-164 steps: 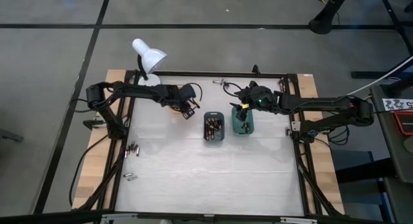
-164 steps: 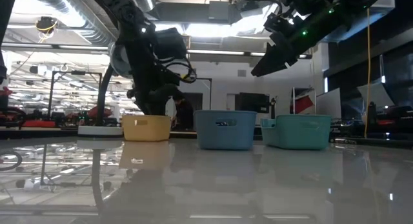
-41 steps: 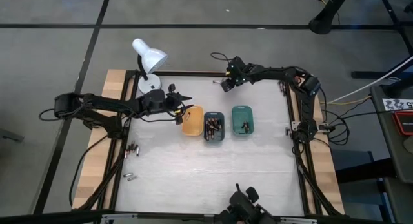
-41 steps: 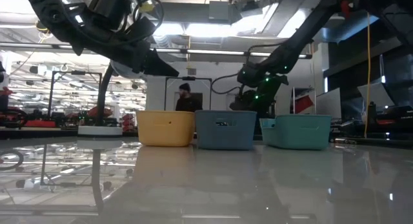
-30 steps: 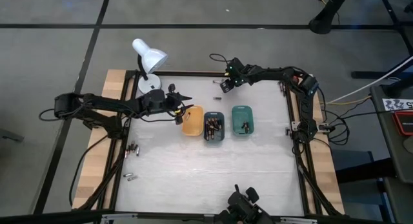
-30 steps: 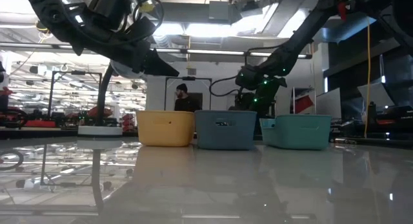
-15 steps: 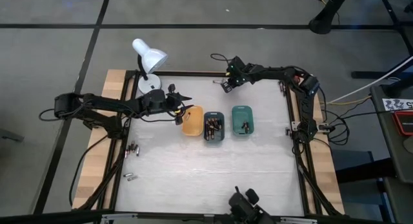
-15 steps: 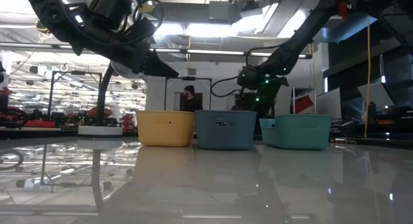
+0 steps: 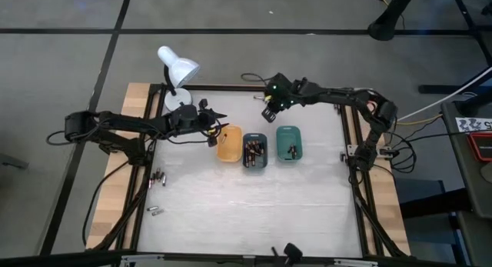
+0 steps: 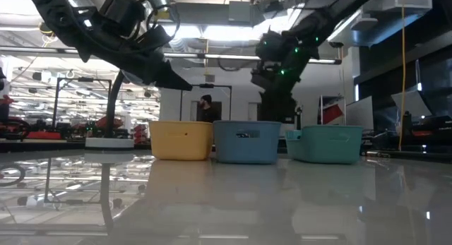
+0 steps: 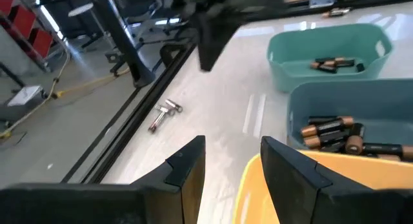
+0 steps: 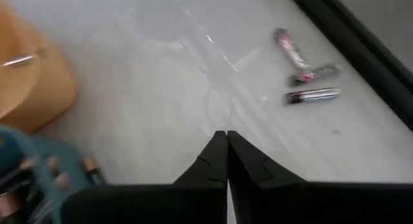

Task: Sort batteries
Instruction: Put the silver battery into the yellow bin

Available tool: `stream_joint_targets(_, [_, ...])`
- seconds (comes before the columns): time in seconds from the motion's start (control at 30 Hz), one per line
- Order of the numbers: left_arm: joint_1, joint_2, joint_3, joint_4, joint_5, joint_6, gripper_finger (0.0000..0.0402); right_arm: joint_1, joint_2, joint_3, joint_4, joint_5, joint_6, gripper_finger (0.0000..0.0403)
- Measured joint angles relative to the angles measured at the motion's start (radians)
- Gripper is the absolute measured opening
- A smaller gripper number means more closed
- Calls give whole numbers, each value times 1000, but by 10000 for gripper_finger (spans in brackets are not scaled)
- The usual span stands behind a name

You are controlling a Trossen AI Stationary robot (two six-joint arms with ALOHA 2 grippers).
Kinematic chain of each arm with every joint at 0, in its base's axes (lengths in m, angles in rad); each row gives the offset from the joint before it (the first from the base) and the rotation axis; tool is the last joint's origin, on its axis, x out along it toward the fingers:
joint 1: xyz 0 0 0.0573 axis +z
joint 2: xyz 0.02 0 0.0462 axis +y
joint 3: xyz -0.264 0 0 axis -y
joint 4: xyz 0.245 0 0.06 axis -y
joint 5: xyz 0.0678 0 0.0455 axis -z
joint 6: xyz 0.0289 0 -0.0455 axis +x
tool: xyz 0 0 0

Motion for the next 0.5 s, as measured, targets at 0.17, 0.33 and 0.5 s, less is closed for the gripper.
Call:
stream_joint_targets(0.17, [11,0,0,-8,0,-24,140,35,2,0,12,135,-36,21])
stream_joint_targets(0.33, [9,0,0,1,11,-35,140,-10,27,0,49,100,-64,95])
stream_joint_targets(0.5, [8,0,0,14,36,-56,140,-86,71,0,114,47,80,203])
